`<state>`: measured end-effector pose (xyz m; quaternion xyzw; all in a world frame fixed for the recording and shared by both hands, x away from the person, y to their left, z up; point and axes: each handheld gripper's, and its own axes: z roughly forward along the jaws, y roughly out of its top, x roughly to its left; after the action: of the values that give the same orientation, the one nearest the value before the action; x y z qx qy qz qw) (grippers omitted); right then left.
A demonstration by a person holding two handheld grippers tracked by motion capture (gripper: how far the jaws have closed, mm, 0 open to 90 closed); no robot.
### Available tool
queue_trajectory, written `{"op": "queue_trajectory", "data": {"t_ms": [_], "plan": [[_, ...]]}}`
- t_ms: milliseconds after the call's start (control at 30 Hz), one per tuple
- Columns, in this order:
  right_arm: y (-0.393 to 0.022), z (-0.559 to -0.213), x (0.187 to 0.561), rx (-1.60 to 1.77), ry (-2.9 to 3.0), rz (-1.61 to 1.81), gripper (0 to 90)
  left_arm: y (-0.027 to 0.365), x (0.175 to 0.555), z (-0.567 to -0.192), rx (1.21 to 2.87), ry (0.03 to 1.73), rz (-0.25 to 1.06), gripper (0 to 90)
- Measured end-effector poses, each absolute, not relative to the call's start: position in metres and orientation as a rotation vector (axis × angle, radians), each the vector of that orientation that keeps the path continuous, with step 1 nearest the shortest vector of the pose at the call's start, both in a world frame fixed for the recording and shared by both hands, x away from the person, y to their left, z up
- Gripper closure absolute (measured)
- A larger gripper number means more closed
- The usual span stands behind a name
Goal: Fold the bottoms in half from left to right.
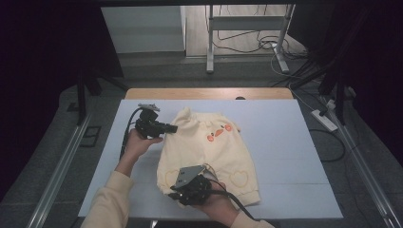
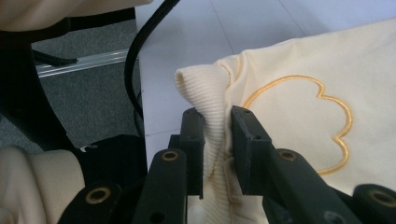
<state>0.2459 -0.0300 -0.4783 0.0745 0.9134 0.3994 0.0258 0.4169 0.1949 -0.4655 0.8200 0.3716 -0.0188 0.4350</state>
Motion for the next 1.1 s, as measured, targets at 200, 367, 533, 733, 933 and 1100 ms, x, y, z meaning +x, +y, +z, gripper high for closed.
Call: {"op": "queue_trajectory", "data": {"t_ms": [200,367,533,733,933,1100], "plan": [[-0.029,-0.483,0.247,0.239,2.839,1.226,74.8,0.196,0.417,-0.465,2.046,0.936,-0.051,84.4],[-0.023,-0.471,0.246,0.208,2.8,1.29,74.9,0.207,0.41,-0.439,1.995,0.909,0.0,84.5],[-0.02,-0.46,0.243,0.17,2.772,1.34,74.9,0.209,0.407,-0.434,1.992,0.908,0.002,84.5],[-0.021,-0.468,0.243,0.185,2.79,1.315,74.9,0.207,0.41,-0.443,2.006,0.93,-0.027,84.5],[-0.022,-0.464,0.241,0.191,2.774,1.323,74.9,0.21,0.408,-0.437,1.992,0.926,-0.012,84.5],[-0.023,-0.451,0.237,0.165,2.739,1.378,74.9,0.218,0.399,-0.422,1.944,0.904,0.021,84.5]]}}
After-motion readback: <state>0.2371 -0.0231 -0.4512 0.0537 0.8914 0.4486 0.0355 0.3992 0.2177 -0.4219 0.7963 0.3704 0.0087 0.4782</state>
